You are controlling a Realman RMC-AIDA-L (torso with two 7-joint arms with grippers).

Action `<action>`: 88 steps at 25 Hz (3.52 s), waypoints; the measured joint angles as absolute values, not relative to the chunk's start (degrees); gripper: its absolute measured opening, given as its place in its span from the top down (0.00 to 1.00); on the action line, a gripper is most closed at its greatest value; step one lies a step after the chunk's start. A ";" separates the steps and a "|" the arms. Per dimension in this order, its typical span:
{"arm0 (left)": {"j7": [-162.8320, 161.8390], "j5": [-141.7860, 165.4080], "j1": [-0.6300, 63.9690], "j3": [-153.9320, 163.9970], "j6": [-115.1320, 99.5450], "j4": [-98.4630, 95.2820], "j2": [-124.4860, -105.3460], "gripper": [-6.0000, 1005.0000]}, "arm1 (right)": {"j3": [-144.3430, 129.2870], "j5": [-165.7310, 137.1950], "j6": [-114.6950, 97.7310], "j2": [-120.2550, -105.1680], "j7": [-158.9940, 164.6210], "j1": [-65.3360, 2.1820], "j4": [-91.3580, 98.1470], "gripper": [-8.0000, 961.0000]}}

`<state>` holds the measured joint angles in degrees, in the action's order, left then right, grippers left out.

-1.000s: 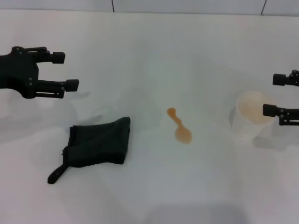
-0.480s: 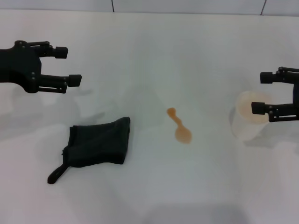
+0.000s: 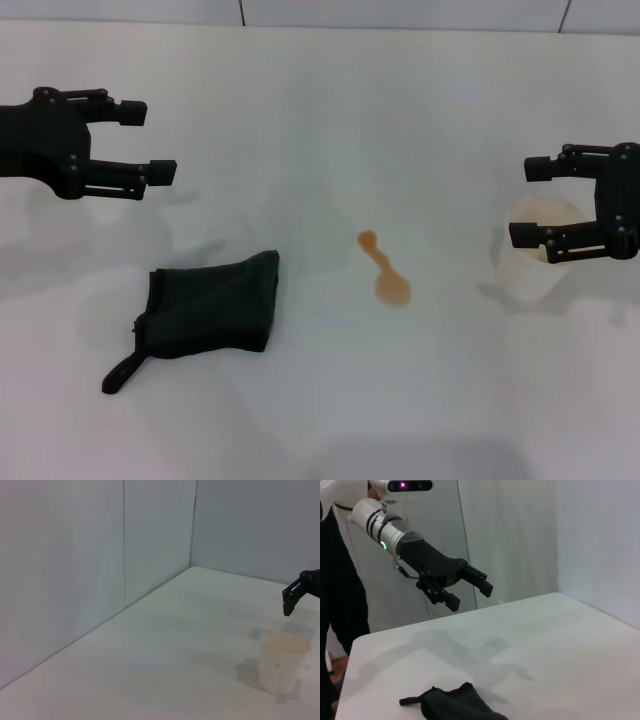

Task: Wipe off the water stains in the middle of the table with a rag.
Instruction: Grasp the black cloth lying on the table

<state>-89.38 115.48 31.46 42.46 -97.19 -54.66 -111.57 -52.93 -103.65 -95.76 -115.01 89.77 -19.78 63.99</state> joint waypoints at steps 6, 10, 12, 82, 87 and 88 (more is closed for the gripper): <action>-89.59 115.45 31.47 42.69 -98.08 -54.67 -111.61 0.14 | -52.79 -103.65 -95.67 -115.04 89.88 -19.92 63.96 0.11; -91.49 115.97 31.87 42.90 -99.92 -55.06 -111.25 0.14 | -52.83 -103.46 -95.57 -115.13 89.94 -19.81 63.96 0.11; -93.39 117.11 32.60 43.00 -101.50 -55.12 -110.67 0.14 | -52.94 -103.34 -95.53 -115.16 89.98 -19.68 63.92 0.11; -105.69 152.05 50.52 59.23 -91.49 -41.48 -117.43 0.16 | -60.90 -97.98 -92.02 -115.22 89.54 -19.60 60.78 0.11; -105.70 152.12 50.54 59.30 -91.06 -41.12 -117.50 0.17 | -60.90 -97.98 -92.02 -115.22 89.51 -19.59 60.78 0.11; -105.70 152.13 50.54 59.31 -91.00 -40.96 -117.51 0.18 | -60.91 -97.98 -91.98 -115.22 89.51 -19.59 60.73 0.11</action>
